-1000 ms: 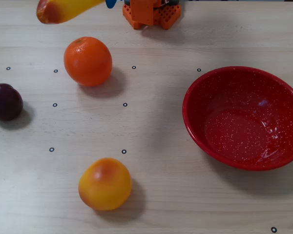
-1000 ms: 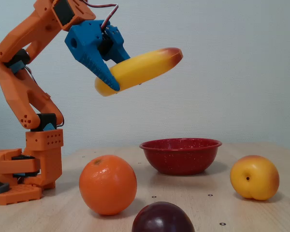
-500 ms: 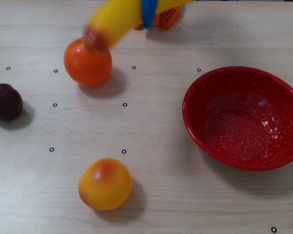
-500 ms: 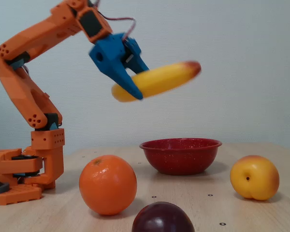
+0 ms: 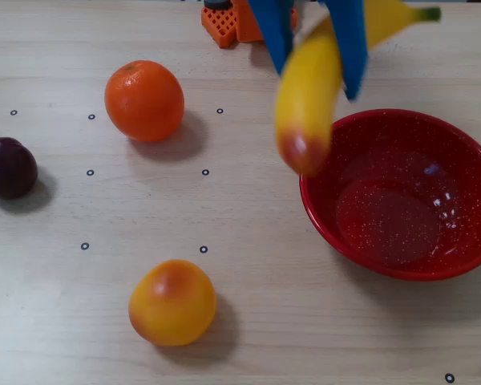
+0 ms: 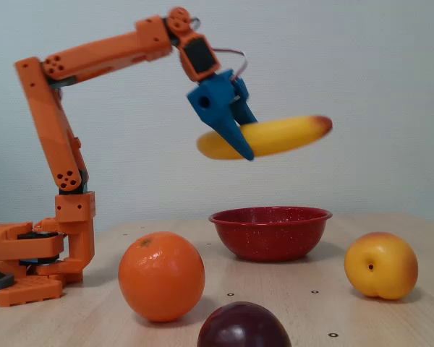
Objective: Put banana in the red bowl.
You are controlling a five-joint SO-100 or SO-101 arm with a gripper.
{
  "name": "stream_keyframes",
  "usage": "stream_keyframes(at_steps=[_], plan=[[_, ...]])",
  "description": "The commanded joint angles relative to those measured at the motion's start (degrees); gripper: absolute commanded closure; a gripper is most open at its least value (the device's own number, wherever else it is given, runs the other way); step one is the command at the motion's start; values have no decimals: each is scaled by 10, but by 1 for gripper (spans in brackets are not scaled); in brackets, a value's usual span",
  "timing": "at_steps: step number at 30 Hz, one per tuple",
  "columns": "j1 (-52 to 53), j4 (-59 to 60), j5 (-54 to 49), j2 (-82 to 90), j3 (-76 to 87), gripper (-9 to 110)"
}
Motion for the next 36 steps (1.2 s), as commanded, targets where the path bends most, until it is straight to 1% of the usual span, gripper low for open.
stream_keyframes(at_steps=[1,6,13,20,24,36], plan=[[-25,-24,16,7,-98,102],[-76,-18,40,-47,-149,102],[-134,28,57,-114,-203,102],[-153,72,60,-185,-255,102],[-154,94,44,-214,-261,102],[-155,105,25,-272,-263,102]])
